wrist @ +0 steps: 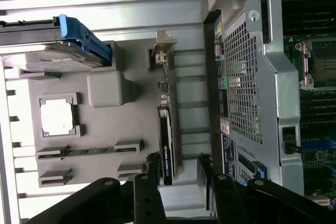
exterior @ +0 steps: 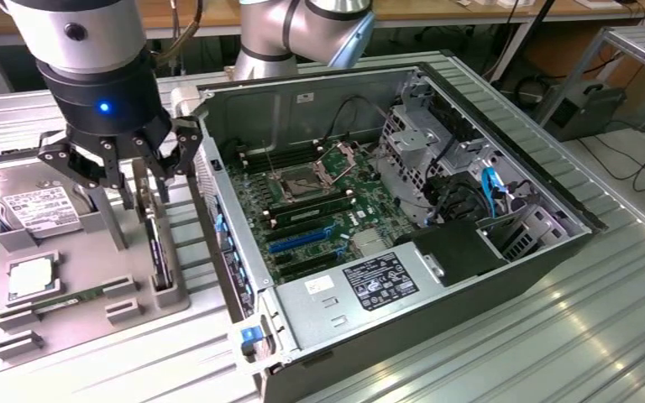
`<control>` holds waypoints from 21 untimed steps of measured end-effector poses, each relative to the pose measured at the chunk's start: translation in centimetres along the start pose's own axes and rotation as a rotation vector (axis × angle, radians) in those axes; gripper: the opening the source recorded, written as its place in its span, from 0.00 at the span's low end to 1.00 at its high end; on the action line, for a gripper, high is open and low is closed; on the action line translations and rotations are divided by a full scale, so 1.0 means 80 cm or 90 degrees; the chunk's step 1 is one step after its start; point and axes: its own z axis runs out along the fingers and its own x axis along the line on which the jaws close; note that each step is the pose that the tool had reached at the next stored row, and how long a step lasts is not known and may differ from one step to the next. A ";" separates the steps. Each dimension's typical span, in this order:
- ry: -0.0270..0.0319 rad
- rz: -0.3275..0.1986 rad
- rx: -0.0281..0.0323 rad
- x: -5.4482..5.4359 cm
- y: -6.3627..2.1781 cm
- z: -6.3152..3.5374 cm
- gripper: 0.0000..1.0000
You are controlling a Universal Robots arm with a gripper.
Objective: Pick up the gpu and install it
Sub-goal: 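Pick up the gpu and move the gpu toward the slot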
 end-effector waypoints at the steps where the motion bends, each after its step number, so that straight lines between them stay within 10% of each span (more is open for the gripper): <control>1: 0.0003 0.000 0.0000 0.001 0.000 0.006 0.42; 21: 0.0202 -0.008 0.0013 0.002 -0.003 0.067 0.42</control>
